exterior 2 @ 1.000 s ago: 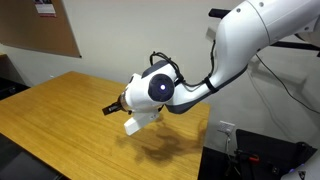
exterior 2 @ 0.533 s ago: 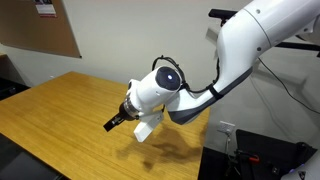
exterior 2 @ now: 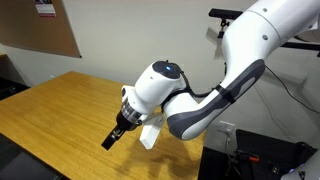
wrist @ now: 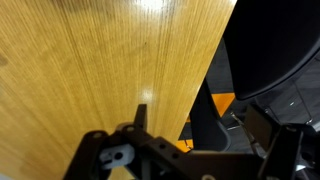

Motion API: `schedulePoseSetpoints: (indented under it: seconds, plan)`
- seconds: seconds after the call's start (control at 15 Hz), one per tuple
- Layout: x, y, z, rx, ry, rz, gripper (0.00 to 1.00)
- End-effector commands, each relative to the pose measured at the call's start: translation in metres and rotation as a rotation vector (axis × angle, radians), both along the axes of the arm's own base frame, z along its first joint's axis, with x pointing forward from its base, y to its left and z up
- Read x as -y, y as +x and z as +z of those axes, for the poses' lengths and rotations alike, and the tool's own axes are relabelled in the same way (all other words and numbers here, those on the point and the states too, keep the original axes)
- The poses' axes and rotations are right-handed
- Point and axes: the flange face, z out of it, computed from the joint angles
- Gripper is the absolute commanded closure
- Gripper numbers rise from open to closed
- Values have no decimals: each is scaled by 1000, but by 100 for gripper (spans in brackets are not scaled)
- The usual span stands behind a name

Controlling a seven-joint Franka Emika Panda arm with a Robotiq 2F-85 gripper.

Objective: Move the mug forward then put the marker inside the mug

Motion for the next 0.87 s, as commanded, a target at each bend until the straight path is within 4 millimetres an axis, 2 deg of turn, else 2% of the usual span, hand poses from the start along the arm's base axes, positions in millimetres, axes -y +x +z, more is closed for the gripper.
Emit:
schedulePoseSetpoints:
  seconds: [0.0,0.4,0.8]
  plan:
    - [3,-4,19,-56,-6,35,0]
    - [11,0,34,-122,-4,57,0]
    - [13,1,35,-108,18,46,0]
